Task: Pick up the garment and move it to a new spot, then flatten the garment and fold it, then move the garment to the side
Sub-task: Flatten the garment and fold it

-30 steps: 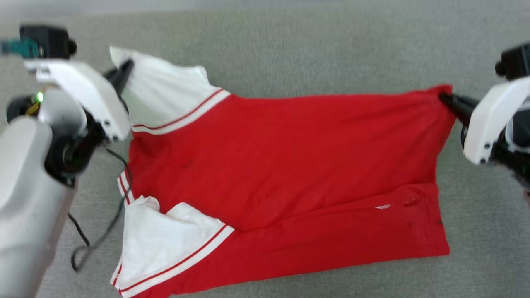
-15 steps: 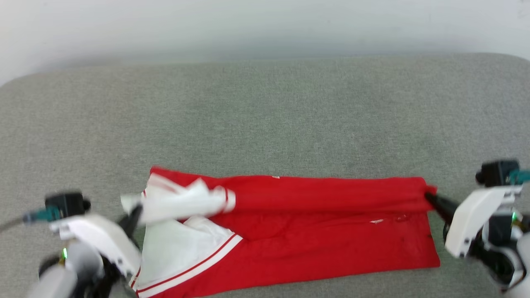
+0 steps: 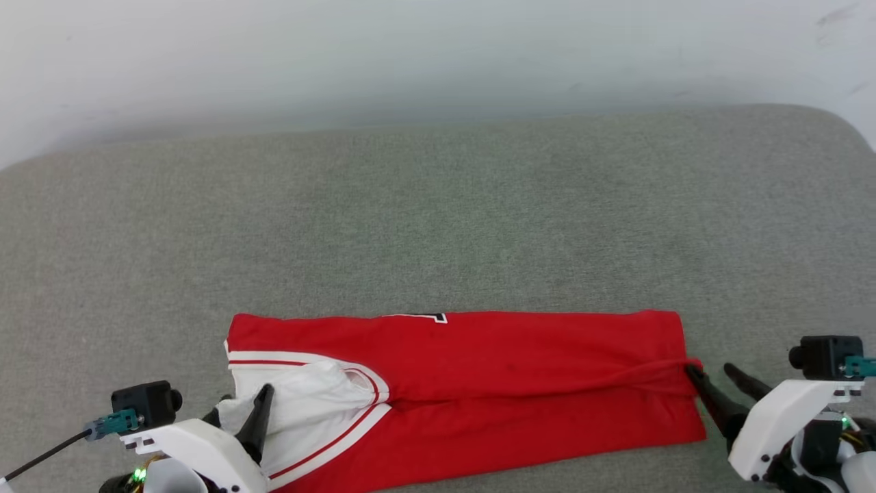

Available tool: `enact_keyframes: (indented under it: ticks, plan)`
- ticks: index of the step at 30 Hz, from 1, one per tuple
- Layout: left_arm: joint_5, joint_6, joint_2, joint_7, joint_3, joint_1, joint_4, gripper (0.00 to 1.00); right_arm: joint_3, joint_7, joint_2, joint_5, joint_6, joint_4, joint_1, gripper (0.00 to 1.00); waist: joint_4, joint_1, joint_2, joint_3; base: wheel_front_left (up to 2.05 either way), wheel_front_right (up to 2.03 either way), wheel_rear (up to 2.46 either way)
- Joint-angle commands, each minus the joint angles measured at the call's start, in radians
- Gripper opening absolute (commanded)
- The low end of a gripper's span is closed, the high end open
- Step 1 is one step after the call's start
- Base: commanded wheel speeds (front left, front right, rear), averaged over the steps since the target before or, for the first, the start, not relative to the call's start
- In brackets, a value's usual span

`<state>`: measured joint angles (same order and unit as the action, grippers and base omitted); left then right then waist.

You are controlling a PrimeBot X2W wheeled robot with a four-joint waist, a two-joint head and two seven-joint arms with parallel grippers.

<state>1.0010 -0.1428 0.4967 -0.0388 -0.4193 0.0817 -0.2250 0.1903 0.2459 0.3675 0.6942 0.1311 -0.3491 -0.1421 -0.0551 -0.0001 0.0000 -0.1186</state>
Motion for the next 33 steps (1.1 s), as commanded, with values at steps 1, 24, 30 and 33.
enact_keyframes:
  ticks: [1, 24, 30, 33]
  plan:
    - [-0.018, -0.001, -0.002, 0.028, -0.001, 0.010, 0.018, 1.00, -0.013, -0.007, 0.014, -0.010, -0.001, 0.028, 0.021, 1.00, -0.013, 0.0001, 0.0000, 0.017, 0.00, 0.00, 0.00]
    - [-0.422, -0.098, -0.083, 0.304, -0.016, 0.144, 0.287, 1.00, -0.185, 0.449, 0.037, -0.029, -0.001, 0.128, -0.034, 1.00, 0.134, 0.0001, 0.0000, -0.054, 0.00, 0.00, 0.00]
    - [-0.451, -0.083, -0.111, 0.305, 0.010, 0.144, 0.308, 1.00, -0.146, 0.514, -0.005, -0.006, -0.001, 0.054, -0.016, 1.00, 0.173, 0.0001, 0.0000, -0.092, 0.00, 0.00, 0.00]
    - [-0.460, -0.073, -0.119, 0.306, 0.022, 0.133, 0.303, 1.00, -0.113, 0.550, -0.033, 0.023, 0.000, 0.020, 0.005, 0.47, 0.180, 0.0001, 0.0000, -0.096, 0.00, 0.00, 0.00]
